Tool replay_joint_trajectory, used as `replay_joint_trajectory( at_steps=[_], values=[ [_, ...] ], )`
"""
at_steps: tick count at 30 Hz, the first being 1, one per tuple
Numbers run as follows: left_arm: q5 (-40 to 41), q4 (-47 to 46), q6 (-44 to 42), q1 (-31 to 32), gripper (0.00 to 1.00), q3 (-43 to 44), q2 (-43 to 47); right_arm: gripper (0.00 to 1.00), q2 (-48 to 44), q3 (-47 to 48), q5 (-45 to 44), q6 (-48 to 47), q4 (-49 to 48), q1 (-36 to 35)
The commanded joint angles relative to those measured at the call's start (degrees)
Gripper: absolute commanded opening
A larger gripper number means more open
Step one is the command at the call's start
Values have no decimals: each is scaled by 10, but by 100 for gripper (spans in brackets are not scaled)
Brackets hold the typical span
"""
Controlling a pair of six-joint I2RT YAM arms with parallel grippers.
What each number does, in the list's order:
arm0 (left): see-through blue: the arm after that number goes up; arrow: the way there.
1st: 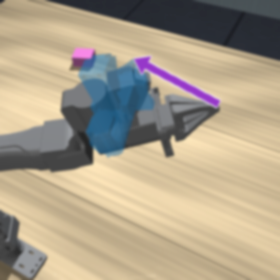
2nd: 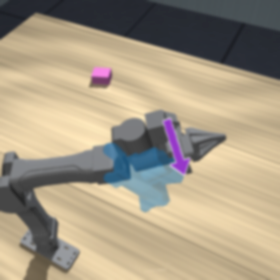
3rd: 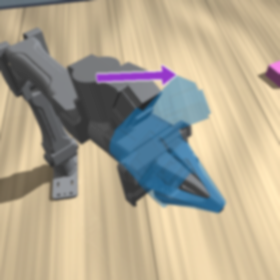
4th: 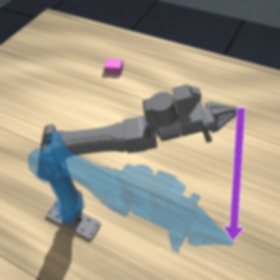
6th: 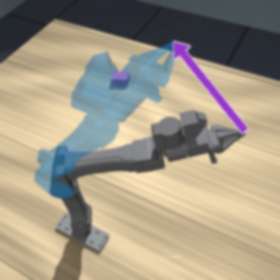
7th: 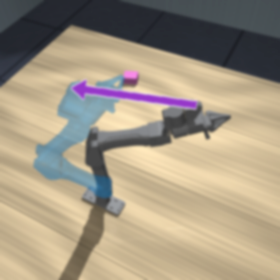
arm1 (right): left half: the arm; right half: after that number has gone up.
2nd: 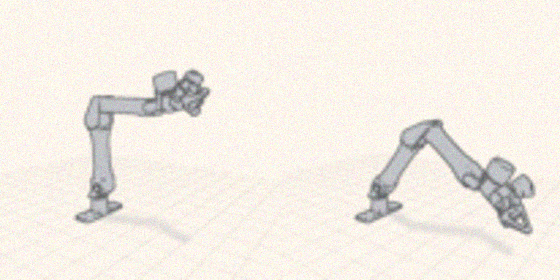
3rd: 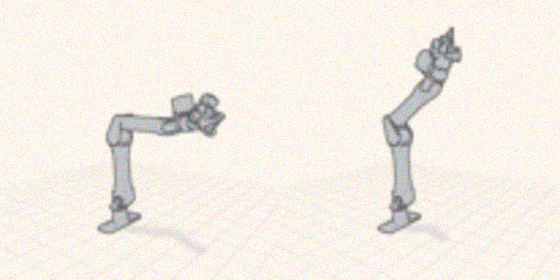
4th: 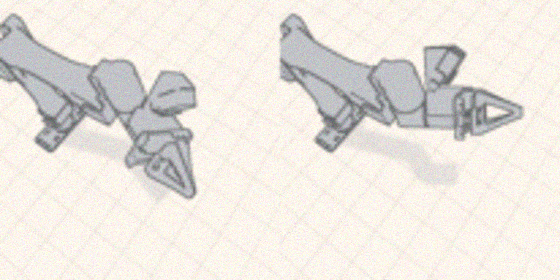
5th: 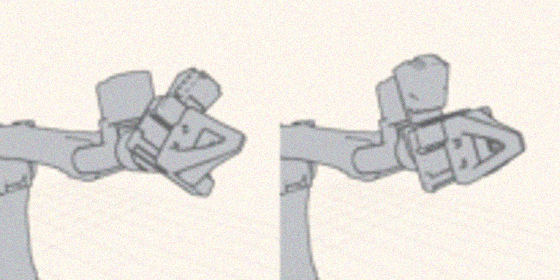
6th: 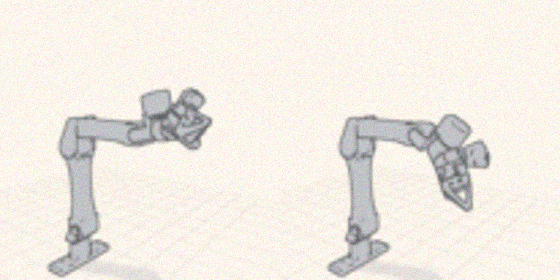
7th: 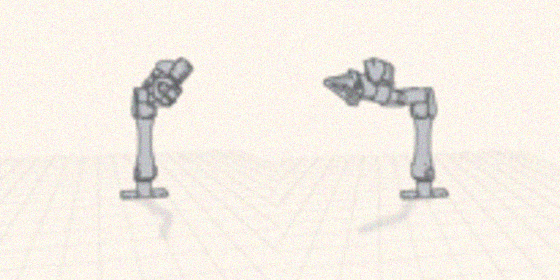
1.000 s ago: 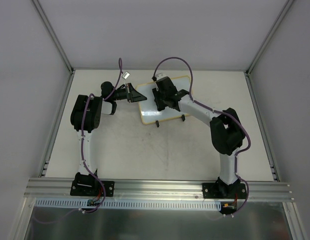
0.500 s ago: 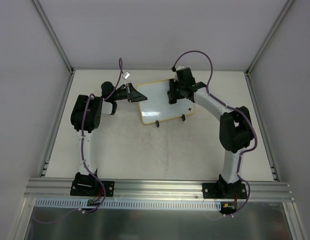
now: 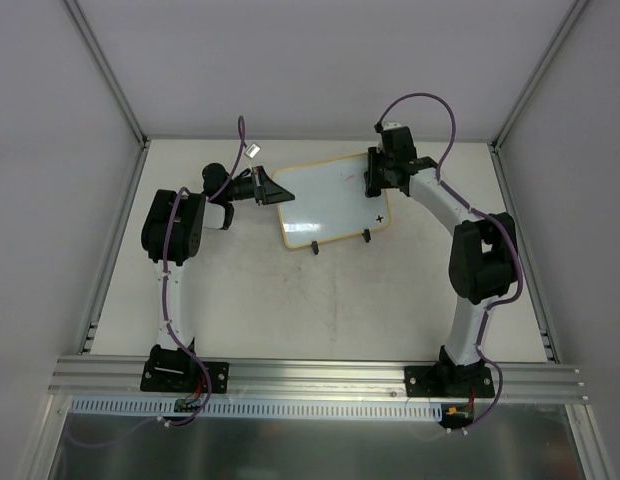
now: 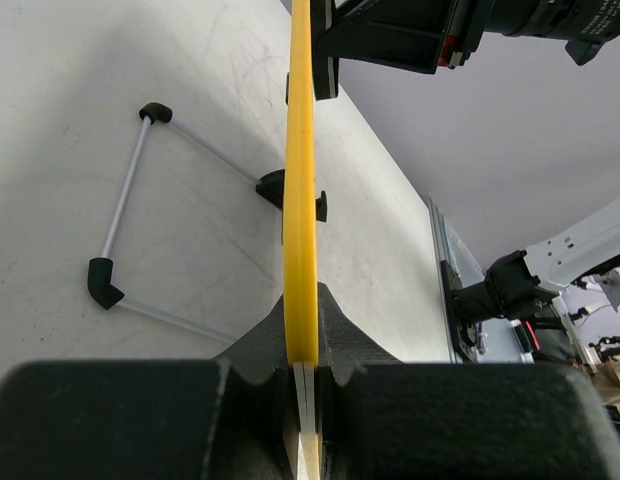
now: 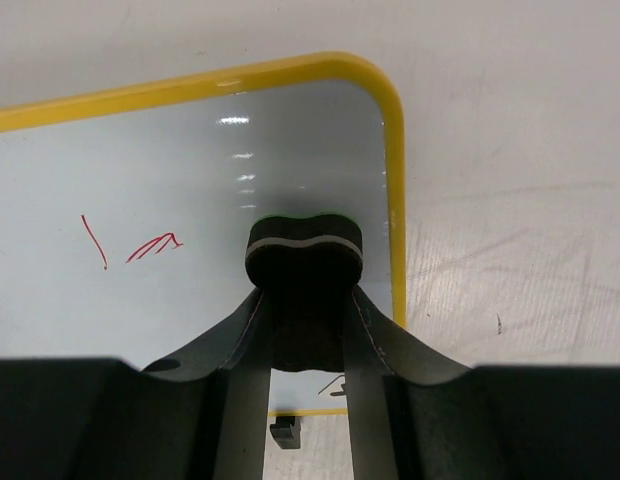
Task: Erase the whiteboard
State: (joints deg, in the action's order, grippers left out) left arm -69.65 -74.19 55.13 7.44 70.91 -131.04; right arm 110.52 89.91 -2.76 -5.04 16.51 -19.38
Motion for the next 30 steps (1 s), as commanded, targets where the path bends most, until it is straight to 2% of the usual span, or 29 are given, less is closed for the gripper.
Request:
replay_joint_trajectory(
  at_steps=[1, 12, 23, 30],
  values=[
    [-36, -201, -27, -1, 0, 4, -7, 0, -1, 28, -16, -11, 8, 0],
    [-35, -202, -24, -1, 0, 5, -8, 0, 42, 85, -33, -24, 35, -82],
    [-36, -202, -24, -1, 0, 5, -9, 1, 77, 95, -35, -18, 36, -162],
    [-35, -204, -24, -1, 0, 4, -7, 0, 70, 102, -32, -12, 36, -135]
  ],
)
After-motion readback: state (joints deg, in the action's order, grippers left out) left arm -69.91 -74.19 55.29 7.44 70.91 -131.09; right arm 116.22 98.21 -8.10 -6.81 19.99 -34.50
